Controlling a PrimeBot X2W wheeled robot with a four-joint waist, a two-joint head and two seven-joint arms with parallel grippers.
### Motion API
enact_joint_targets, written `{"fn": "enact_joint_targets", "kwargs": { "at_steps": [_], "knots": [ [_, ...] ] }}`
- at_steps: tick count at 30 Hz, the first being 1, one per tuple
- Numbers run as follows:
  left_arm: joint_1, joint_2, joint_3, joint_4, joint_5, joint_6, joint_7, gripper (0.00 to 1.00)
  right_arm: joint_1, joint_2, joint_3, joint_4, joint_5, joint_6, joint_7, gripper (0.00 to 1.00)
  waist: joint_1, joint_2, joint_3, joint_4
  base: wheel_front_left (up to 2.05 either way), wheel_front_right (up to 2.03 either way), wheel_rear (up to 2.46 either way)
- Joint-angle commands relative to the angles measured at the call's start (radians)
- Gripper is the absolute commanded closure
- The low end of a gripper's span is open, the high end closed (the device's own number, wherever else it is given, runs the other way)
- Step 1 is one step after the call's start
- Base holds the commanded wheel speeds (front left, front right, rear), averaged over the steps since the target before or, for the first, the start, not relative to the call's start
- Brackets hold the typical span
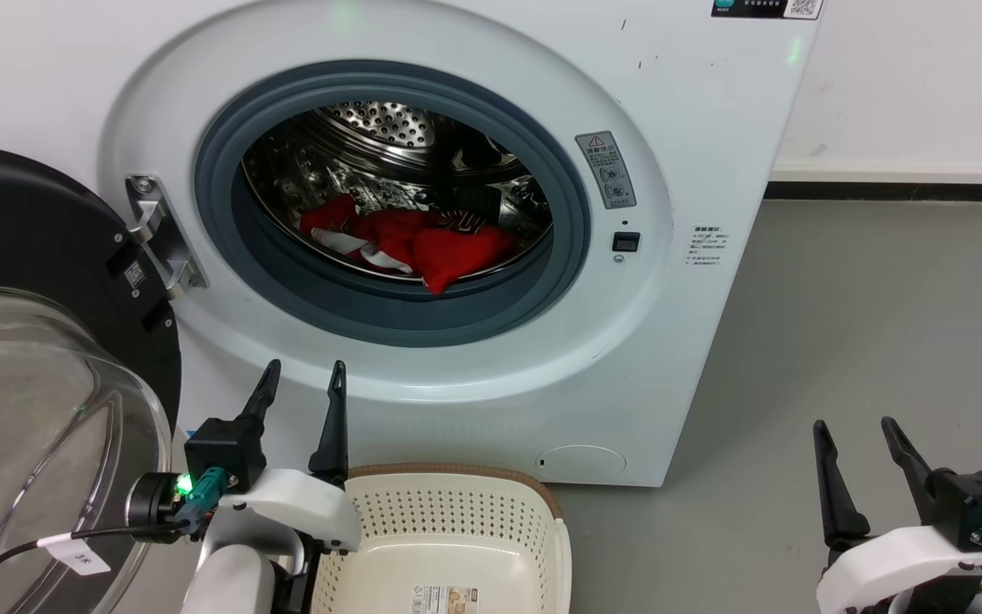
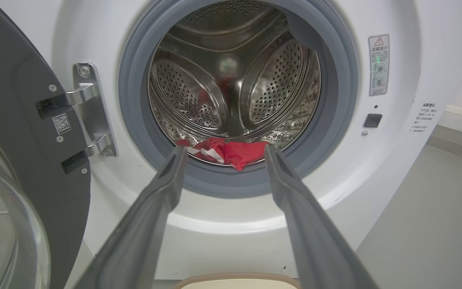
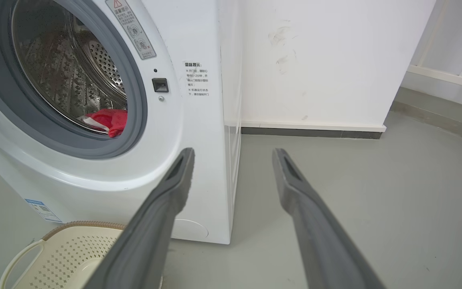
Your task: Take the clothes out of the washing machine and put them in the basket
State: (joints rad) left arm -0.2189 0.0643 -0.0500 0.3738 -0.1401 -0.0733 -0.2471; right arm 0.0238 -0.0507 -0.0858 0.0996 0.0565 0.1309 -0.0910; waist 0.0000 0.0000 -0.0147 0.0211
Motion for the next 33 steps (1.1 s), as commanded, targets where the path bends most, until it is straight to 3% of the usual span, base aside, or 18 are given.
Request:
{"fn": "enact_joint_targets", "kwargs": {
  "at_steps": [1, 9, 25, 33],
  "knots": [
    [0.003, 0.001, 0.001, 0.000, 0.018, 0.004, -0.007, 0.00, -0.010, 0.001, 0.000, -0.001, -0.017, 0.000, -0.008, 0.00, 0.0000, 0.0000, 0.001, 0.000, 0.00, 0.00, 0.00],
    [-0.014, -0.001, 0.003, 0.013, 0.055, 0.001, -0.021, 0.00, -0.019, 0.001, -0.003, 0.006, -0.068, 0.000, -0.017, 0.00, 0.0000, 0.0000, 0.005, 0.005, 0.00, 0.00, 0.00],
    [-0.027, -0.006, 0.006, 0.013, 0.046, -0.004, -0.020, 0.00, -0.026, 0.001, -0.005, 0.019, -0.051, 0.000, -0.023, 0.00, 0.0000, 0.0000, 0.013, 0.007, 0.00, 0.00, 0.00],
    [-0.108, -0.006, -0.001, 0.048, 0.055, -0.002, -0.020, 0.00, -0.041, 0.001, 0.019, 0.011, -0.039, 0.000, -0.019, 0.00, 0.0000, 0.0000, 0.038, -0.020, 0.00, 0.00, 0.00]
  ]
}}
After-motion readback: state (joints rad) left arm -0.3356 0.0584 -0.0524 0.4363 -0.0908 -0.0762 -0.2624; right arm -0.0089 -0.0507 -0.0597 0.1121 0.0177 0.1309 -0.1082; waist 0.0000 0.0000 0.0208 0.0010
